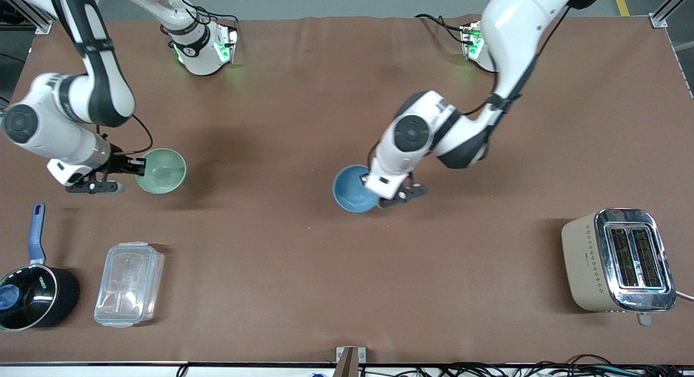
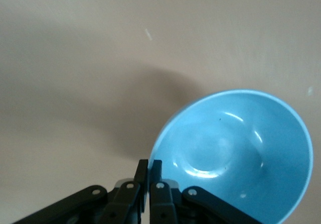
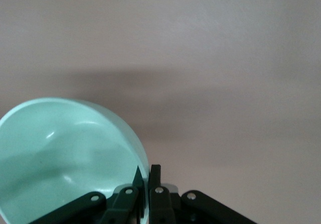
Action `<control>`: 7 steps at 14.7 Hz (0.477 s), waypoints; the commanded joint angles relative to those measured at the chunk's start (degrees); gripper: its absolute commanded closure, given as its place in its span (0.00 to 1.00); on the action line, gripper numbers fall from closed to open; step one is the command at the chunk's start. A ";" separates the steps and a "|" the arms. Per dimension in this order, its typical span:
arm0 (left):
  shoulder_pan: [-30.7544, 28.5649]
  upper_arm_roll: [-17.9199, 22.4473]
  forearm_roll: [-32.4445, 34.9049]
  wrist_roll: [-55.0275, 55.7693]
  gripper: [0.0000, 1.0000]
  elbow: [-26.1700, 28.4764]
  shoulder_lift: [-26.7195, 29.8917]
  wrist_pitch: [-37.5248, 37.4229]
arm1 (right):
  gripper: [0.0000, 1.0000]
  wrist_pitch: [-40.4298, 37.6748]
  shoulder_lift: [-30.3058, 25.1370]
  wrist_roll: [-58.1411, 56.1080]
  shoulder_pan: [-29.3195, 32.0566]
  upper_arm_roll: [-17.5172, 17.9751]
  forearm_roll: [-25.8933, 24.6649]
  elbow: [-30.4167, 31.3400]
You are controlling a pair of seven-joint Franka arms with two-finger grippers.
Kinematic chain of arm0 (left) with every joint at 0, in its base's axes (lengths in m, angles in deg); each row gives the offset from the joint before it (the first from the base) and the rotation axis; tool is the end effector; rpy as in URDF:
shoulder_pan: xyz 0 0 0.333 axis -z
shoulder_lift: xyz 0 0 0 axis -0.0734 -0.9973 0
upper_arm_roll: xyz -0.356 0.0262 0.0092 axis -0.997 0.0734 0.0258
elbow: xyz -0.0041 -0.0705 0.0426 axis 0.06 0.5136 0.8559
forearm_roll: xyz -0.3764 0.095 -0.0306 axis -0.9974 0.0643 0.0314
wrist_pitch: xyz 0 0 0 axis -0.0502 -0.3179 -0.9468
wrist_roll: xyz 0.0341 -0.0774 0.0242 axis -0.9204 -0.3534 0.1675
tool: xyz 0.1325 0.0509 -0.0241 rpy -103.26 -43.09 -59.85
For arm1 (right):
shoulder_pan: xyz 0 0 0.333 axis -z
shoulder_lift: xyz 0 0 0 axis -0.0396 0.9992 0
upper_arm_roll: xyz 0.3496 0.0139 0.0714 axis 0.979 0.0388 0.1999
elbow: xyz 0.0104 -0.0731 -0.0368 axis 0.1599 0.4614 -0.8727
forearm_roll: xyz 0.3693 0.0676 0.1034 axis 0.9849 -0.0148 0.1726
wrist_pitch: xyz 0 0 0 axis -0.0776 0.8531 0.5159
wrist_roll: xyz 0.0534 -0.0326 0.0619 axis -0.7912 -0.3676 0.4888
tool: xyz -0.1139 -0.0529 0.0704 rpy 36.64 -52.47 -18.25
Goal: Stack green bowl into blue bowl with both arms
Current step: 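Carry the green bowl and blue bowl toward each other at table center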
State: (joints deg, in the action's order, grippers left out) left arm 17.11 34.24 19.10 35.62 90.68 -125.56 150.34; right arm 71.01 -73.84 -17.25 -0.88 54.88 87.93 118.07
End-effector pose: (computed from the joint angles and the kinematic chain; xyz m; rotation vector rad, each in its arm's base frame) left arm 0.5303 -0.4756 0.2798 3.0105 0.4733 -0.2024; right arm 0.5305 -0.0421 0.3691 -3.1025 0.0086 0.2322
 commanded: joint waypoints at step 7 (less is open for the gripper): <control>5.84 0.66 1.29 5.09 0.38 -3.93 -6.64 3.49 | 1.00 -10.30 5.56 23.71 -12.12 7.20 10.94 -14.75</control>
State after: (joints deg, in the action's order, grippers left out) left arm 22.85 34.49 19.10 39.87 88.16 -132.10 153.97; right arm 59.25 -71.20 2.71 -10.73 62.14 96.89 104.44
